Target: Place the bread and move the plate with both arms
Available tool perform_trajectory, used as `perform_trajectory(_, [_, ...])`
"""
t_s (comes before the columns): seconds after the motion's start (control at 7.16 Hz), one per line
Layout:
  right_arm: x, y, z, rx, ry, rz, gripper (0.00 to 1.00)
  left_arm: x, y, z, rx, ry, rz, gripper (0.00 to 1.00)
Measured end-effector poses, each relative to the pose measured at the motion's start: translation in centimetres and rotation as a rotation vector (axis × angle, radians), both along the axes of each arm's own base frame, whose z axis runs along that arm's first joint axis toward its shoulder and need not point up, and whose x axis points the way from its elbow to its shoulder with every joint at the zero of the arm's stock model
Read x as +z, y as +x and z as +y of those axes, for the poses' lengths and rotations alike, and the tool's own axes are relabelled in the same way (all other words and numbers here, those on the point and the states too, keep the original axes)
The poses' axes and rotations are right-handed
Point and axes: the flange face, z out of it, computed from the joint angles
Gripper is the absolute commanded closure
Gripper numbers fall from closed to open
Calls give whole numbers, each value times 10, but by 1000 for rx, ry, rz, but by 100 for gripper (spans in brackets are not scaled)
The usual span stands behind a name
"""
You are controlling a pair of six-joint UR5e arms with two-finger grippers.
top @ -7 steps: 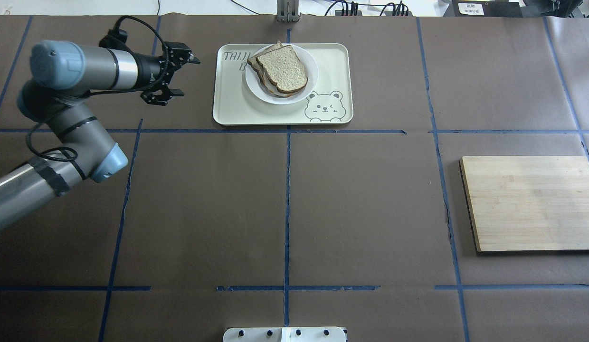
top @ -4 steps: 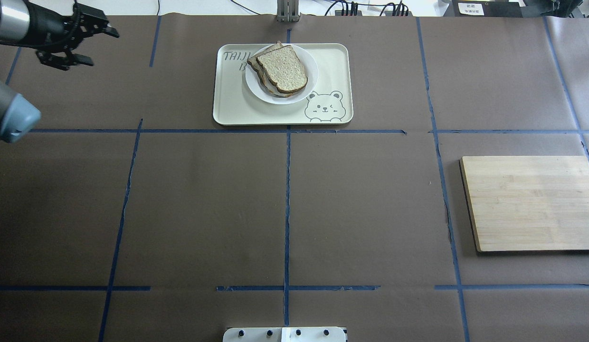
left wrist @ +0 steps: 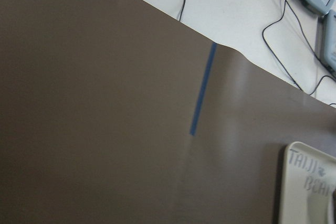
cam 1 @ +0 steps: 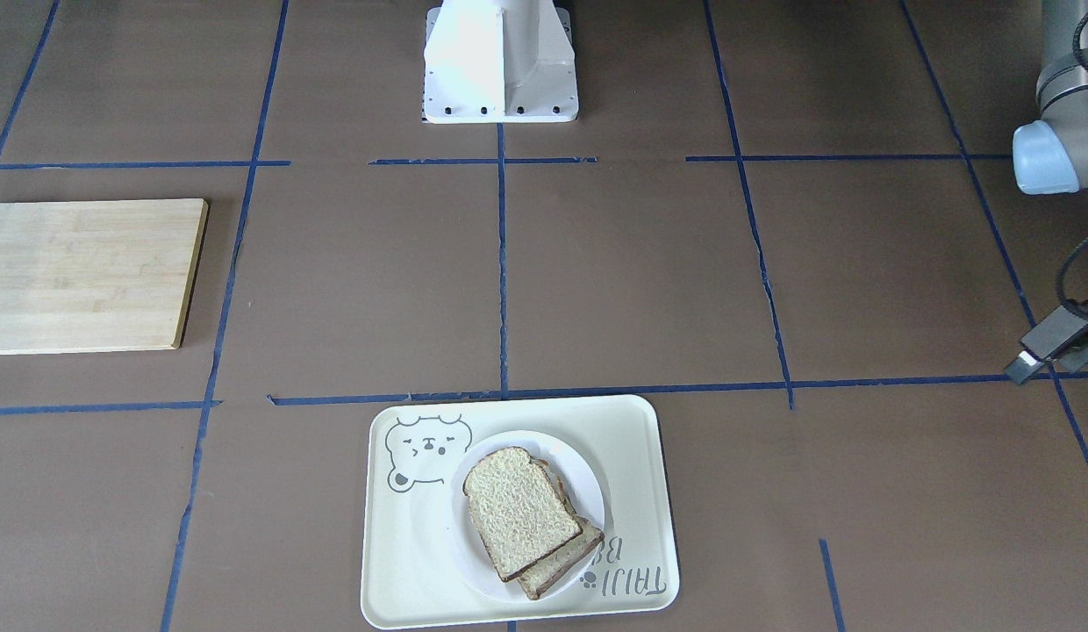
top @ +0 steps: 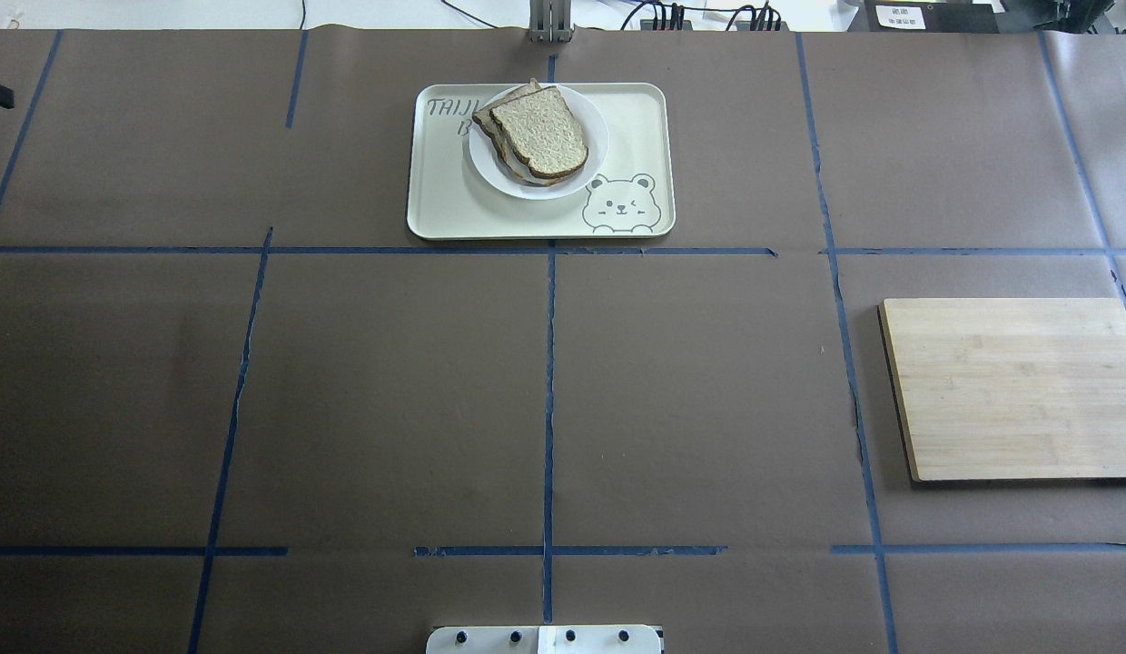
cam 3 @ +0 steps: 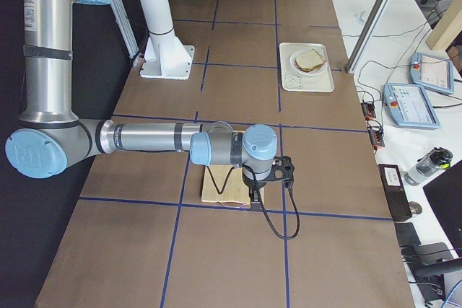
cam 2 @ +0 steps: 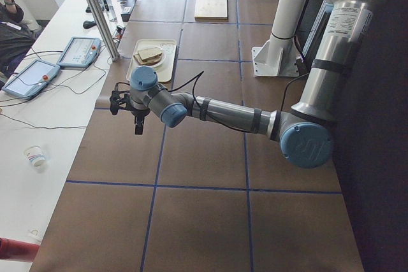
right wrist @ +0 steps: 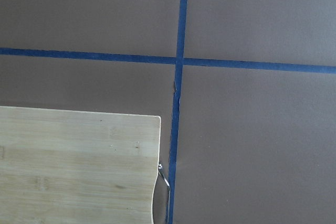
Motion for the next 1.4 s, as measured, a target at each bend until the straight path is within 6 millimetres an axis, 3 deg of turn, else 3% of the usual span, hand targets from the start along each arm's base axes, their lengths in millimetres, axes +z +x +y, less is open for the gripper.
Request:
perform_trajectory(0.28, [3, 0, 1, 7, -12, -2, 0, 49, -60, 18, 153, 24, -121, 0])
perform_trajectory(0.42, [3, 0, 1, 8, -13, -3, 0, 77, -80, 38, 216, 13, -146, 0])
perform_trajectory(0.7, [3, 0, 1, 8, -14, -7, 0, 118, -93, 101, 283, -14, -157, 0])
perform_trajectory(0.84, [4, 0, 1, 8, -17, -11, 0, 130, -96, 133, 299, -30, -157, 0])
perform_trajectory(0.98, [6, -1, 1, 7, -21, -13, 0, 136, -96, 153, 320, -39, -149, 0])
perform_trajectory(1.4, [12, -1, 2, 7, -30, -14, 0, 136, -97, 168, 408, -69, -103, 0])
